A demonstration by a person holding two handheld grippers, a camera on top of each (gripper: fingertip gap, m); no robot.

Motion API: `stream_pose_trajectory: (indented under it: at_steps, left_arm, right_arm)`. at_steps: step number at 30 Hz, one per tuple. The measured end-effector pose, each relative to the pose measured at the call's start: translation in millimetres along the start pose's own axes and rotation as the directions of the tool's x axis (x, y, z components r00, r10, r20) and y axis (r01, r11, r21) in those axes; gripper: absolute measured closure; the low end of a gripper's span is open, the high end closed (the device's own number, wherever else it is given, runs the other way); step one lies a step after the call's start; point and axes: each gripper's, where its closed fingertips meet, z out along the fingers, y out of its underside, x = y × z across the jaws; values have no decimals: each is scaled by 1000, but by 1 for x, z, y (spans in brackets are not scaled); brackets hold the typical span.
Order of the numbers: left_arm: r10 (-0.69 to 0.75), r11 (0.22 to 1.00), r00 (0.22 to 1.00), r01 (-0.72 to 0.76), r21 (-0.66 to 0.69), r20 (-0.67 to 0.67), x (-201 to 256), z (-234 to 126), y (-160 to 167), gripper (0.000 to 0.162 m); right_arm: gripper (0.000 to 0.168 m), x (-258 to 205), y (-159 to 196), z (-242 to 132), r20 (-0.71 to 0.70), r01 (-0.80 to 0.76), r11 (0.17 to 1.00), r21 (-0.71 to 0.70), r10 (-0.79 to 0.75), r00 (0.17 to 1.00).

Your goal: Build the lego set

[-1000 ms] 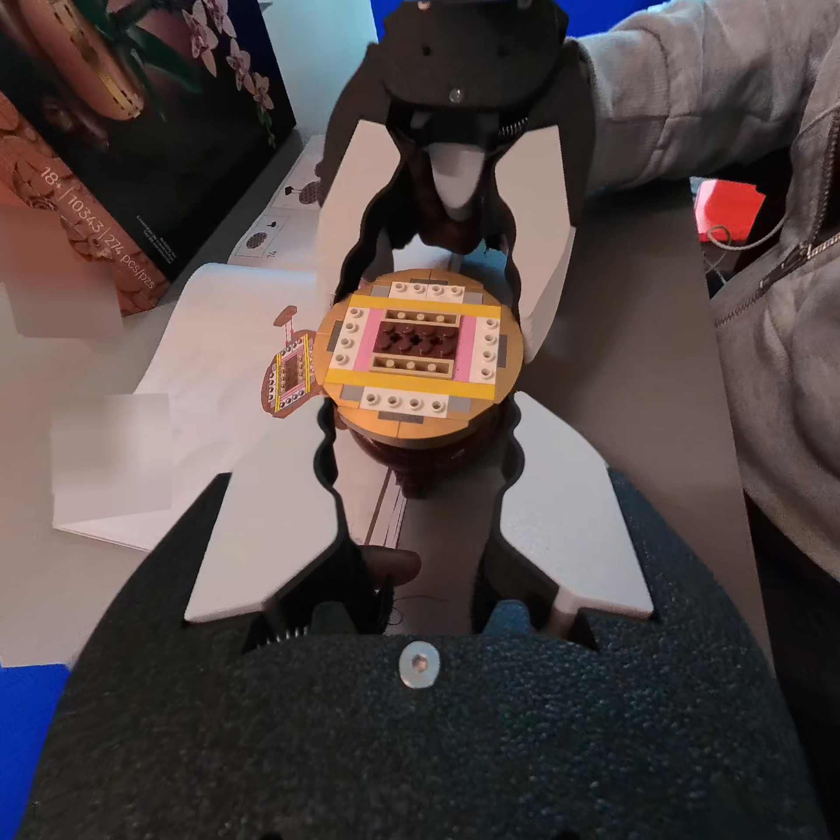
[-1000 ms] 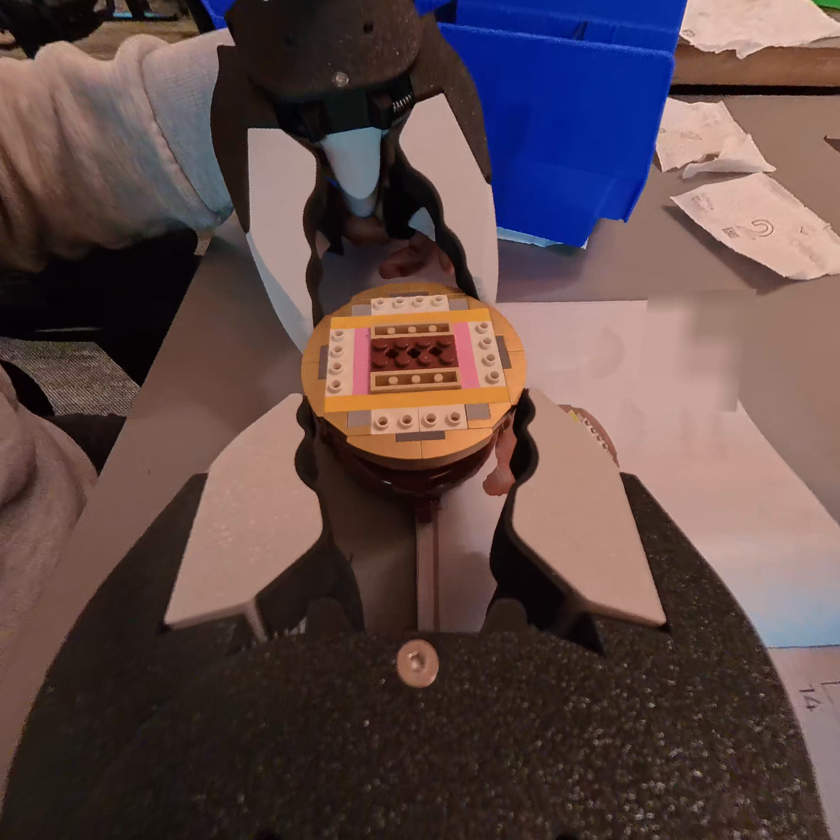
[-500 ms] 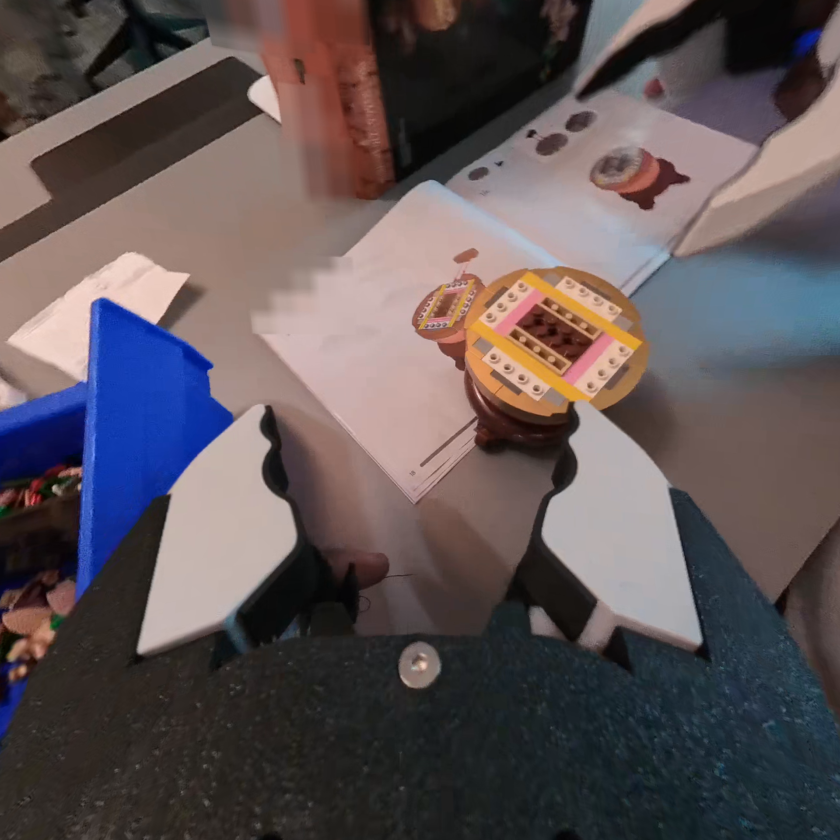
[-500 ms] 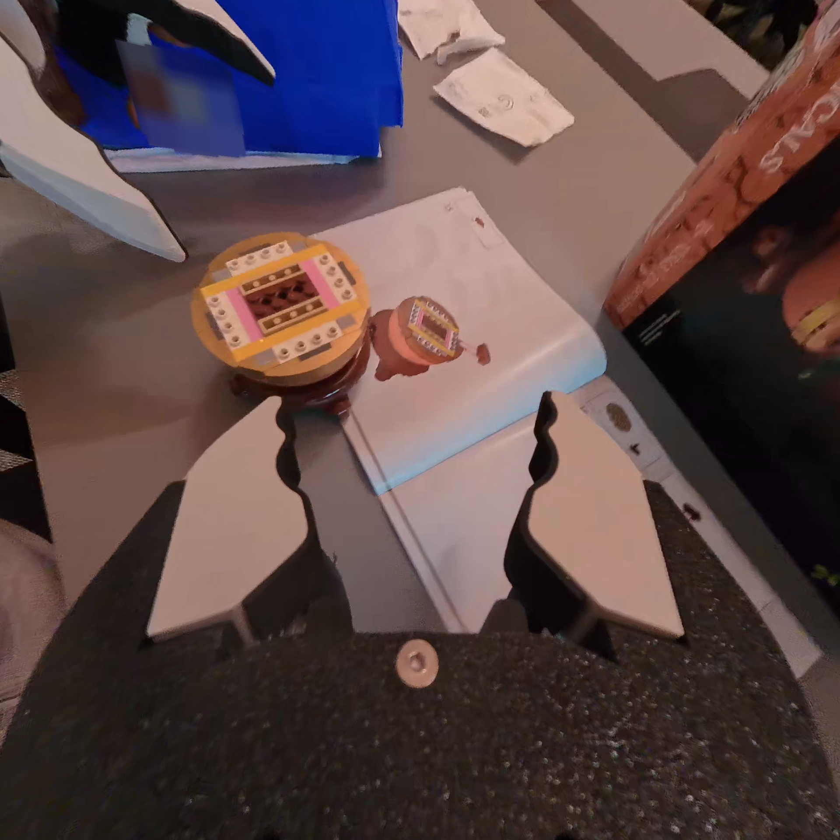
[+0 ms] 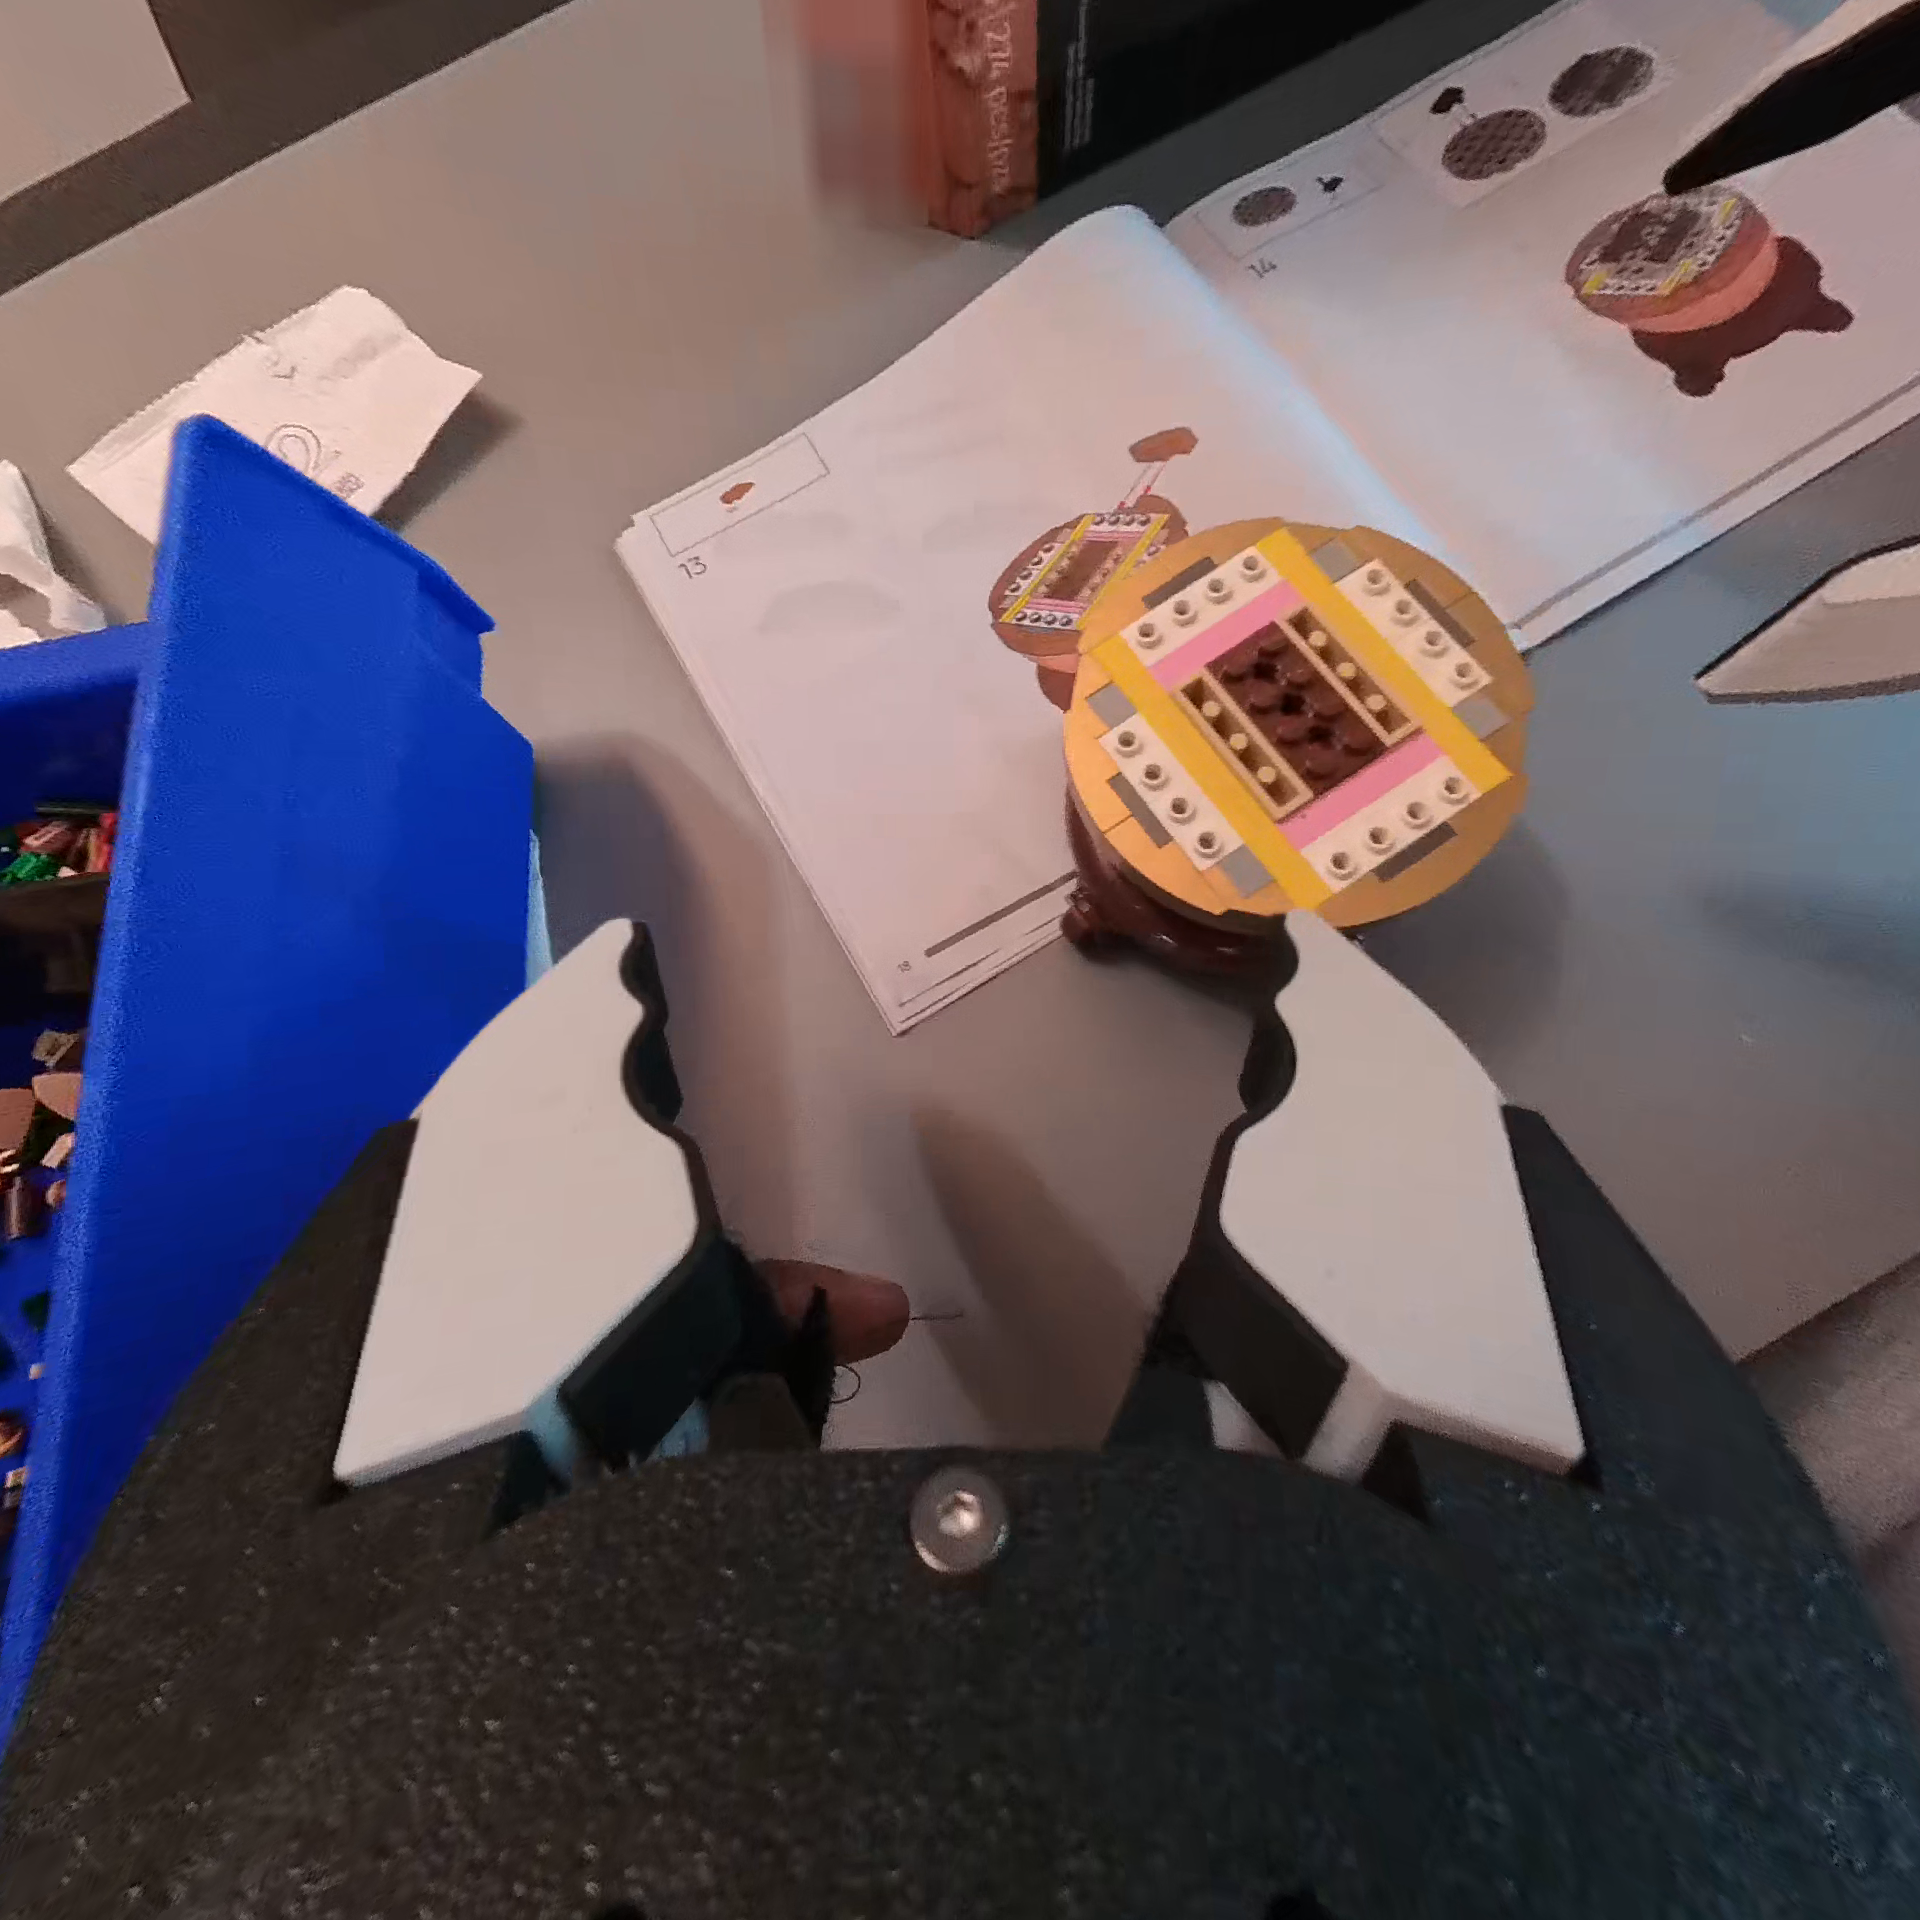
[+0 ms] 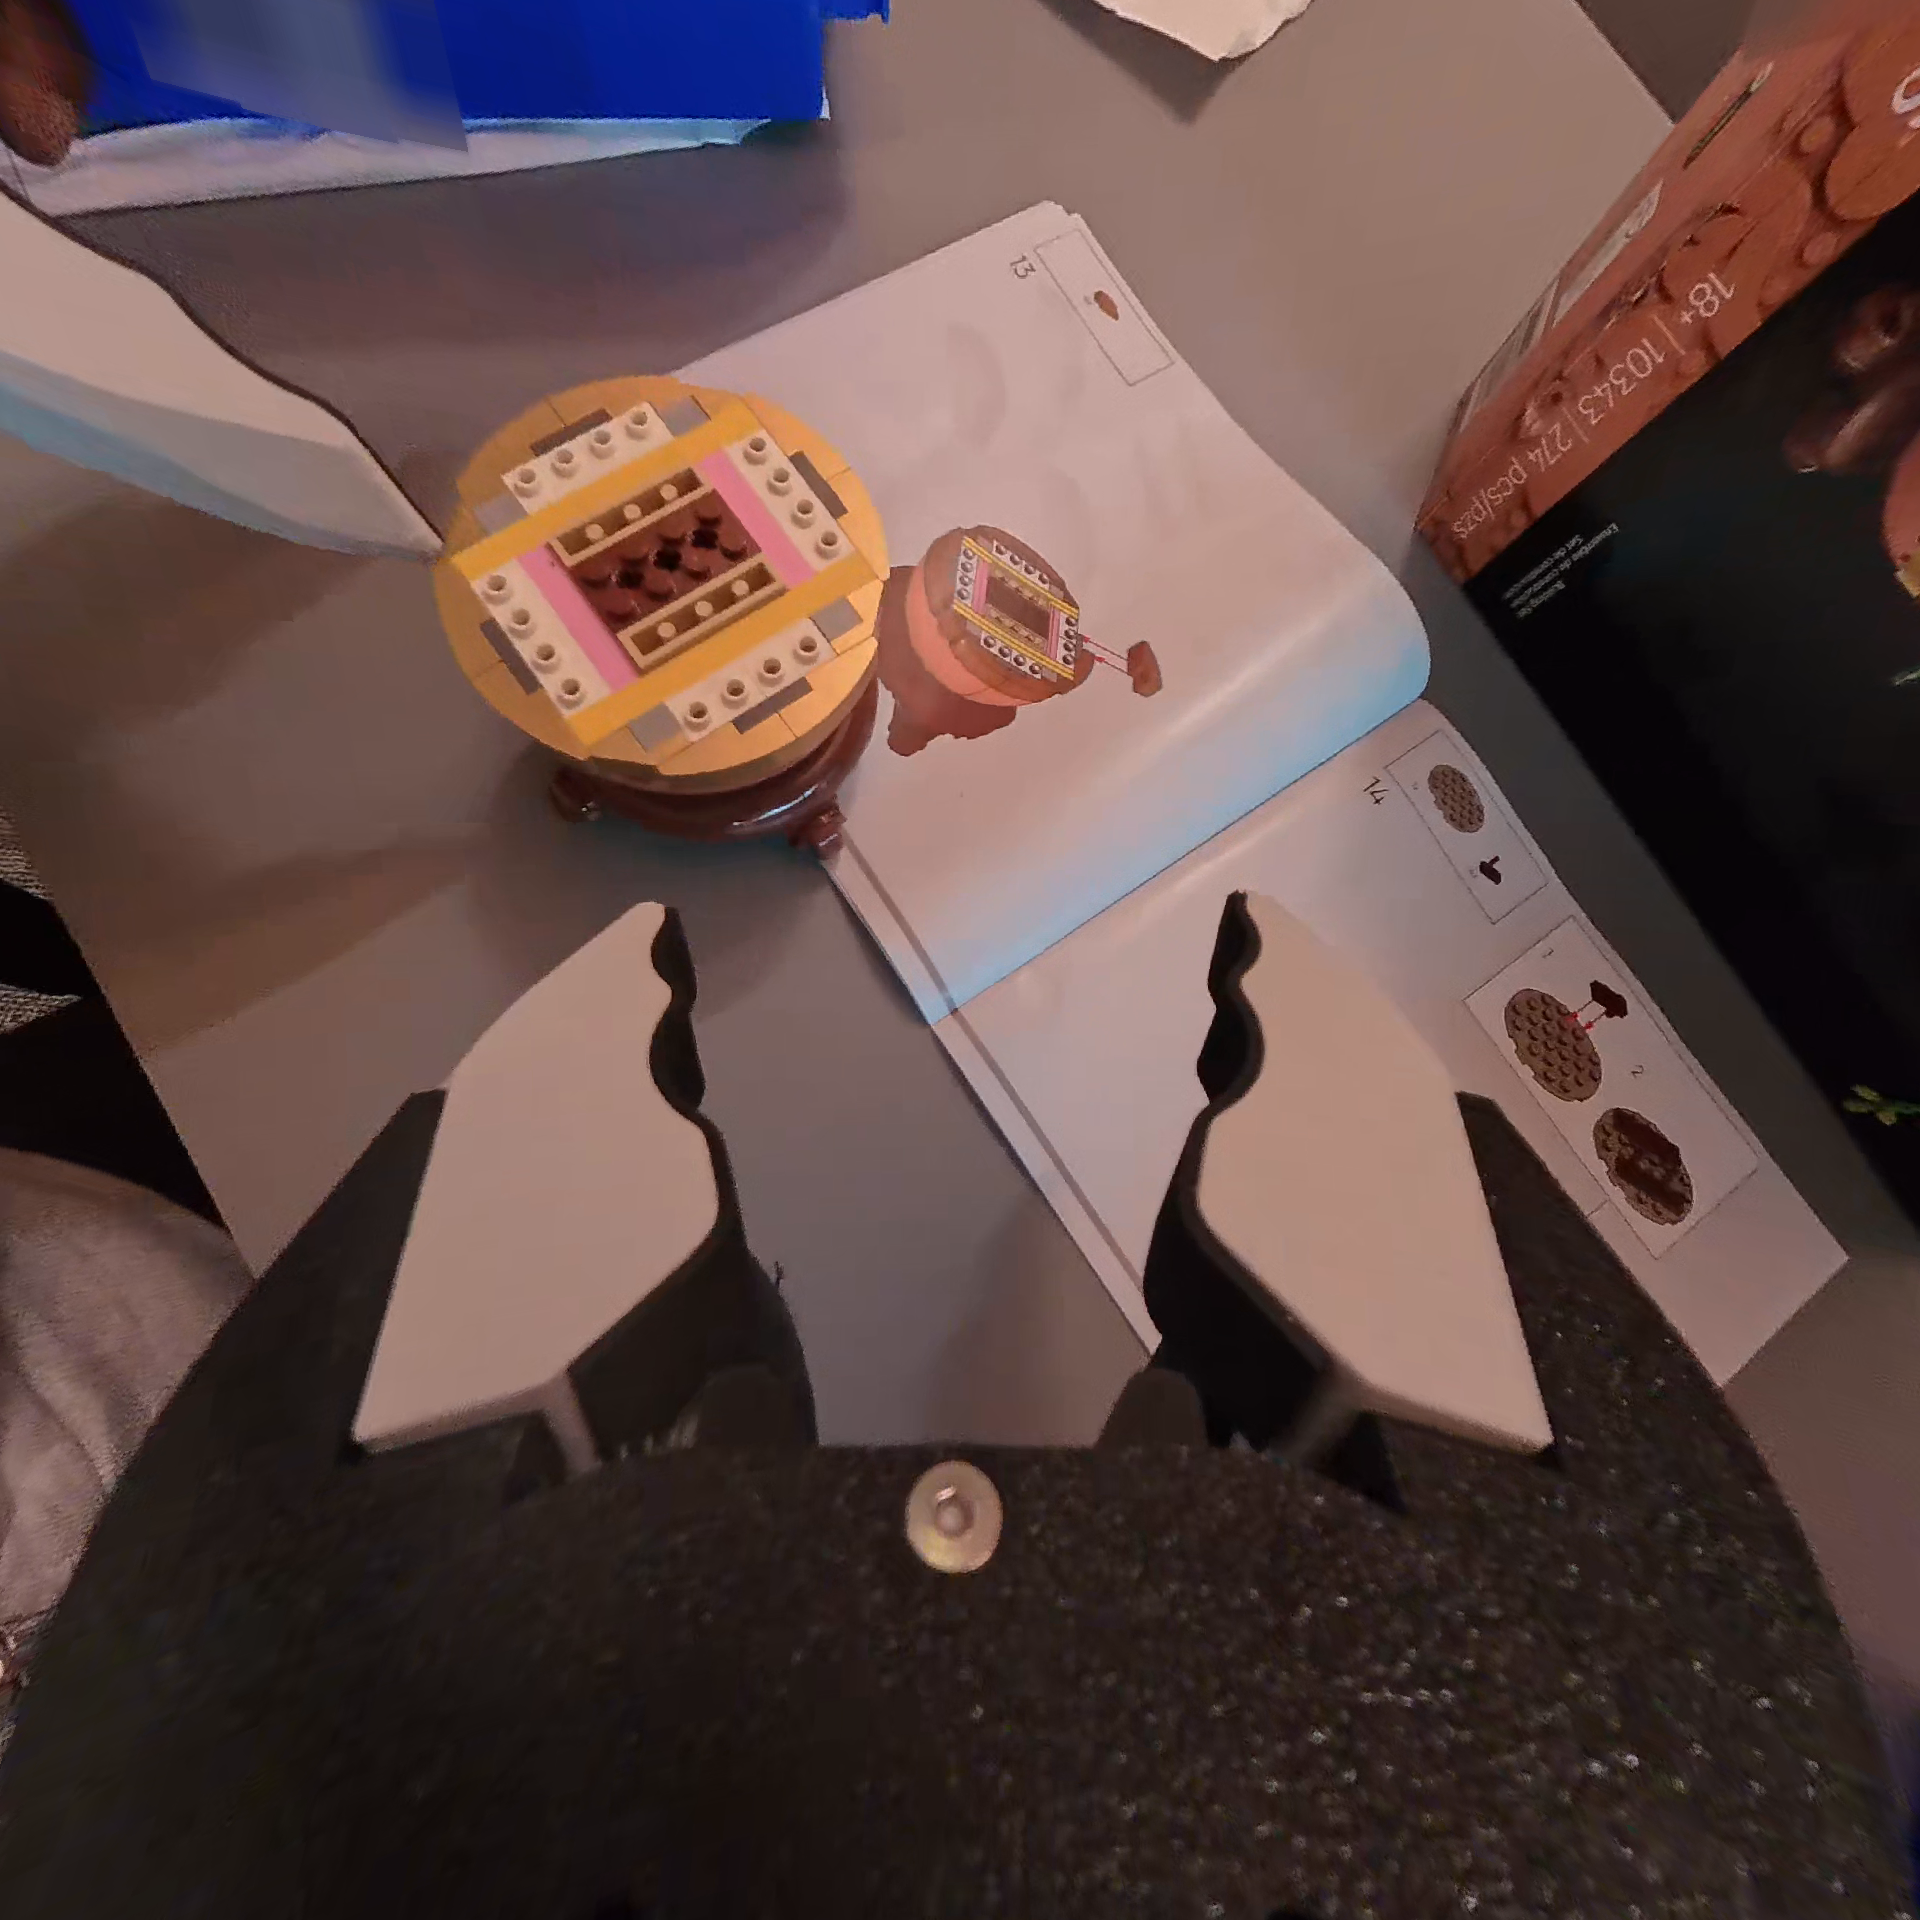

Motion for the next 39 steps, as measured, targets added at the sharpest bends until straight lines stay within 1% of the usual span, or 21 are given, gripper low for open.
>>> stream_pose_trajectory:
  at_steps: [3,5,12,17,27,30,34,39]
  left_arm:
    - [29,1000,1000,-29,-7,6,3,-4,2,54]
    - [24,1000,1000,-24,1,-2,5,-7,0,55]
    - [39,999,999,-39,-1,-15,6,-13,-10,57]
    - [69,998,998,-69,-3,6,2,-14,-17,58]
    - [74,997,997,-74,-25,15,2,-10,-14,60]
    - [82,996,997,-81,-45,14,1,-10,-13,60]
    - [94,992,996,-94,-82,-6,-1,-10,-14,60]
    - [159,966,984,-172,-194,-79,-11,-8,-18,61]
  right_arm:
    - [74,-2,-1,-2,5,-3,1000,6,3,1000]
    - [74,-3,-3,-3,3,1,1000,5,-1,1000]
    - [75,-5,-13,-4,1,22,1000,-13,-22,1000]
    - [75,-4,-21,-4,-6,27,1000,-4,-27,1000]
    - [77,-4,-17,0,2,12,1000,-14,-12,1000]
    - [76,-10,-17,3,57,-2,1000,-3,3,998]
    - [75,-2,-15,6,69,-5,1000,-27,7,998]
    - [75,16,-25,9,88,46,997,-66,-41,995]
